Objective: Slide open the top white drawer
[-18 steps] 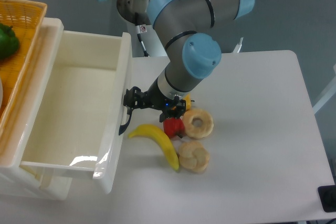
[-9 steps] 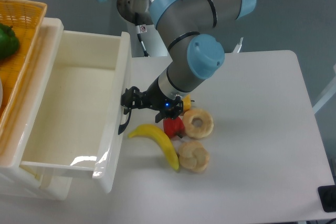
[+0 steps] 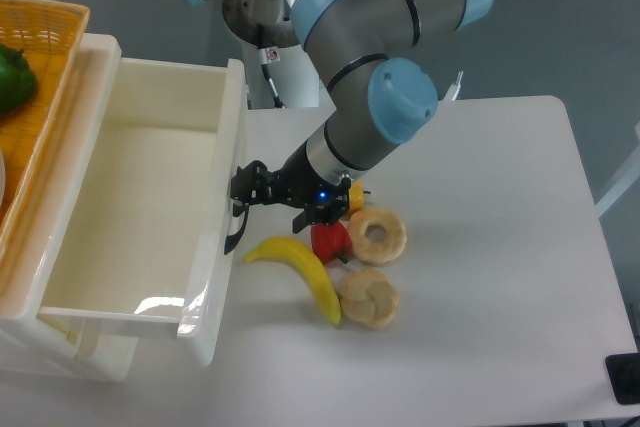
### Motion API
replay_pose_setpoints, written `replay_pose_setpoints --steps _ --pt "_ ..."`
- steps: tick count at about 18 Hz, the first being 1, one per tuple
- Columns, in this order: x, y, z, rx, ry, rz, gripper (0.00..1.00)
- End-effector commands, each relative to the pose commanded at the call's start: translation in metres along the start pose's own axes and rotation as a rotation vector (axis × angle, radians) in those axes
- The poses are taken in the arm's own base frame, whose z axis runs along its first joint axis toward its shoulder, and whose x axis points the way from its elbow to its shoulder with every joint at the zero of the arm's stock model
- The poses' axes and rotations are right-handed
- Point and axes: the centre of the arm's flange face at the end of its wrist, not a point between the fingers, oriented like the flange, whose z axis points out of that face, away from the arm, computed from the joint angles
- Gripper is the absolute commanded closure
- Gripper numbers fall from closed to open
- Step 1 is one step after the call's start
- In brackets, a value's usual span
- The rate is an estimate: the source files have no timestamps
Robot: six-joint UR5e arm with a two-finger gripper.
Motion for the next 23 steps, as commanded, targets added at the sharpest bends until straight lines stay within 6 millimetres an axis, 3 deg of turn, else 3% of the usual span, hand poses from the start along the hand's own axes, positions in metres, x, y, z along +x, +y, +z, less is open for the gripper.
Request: replay_pose_setpoints --steps 3,7,10,13,19,23 --pt "-0.011 0.002 -0.013 0.025 -0.018 -0.010 0.00" --pt "-0.048 0.004 -0.046 0.084 -0.043 -0.049 0.00" --pt "-0.066 -0.002 -0.065 0.152 -0.121 0.014 0.00" --pt "-0.095 -0.004 -0.065 0.132 -0.246 0.080 0.00" --pt "-0.148 -0.014 -0.037 0.007 -0.420 0.221 0.00" --pt "-0.167 -0.009 -0.057 -0.040 -0.458 0.423 0.00"
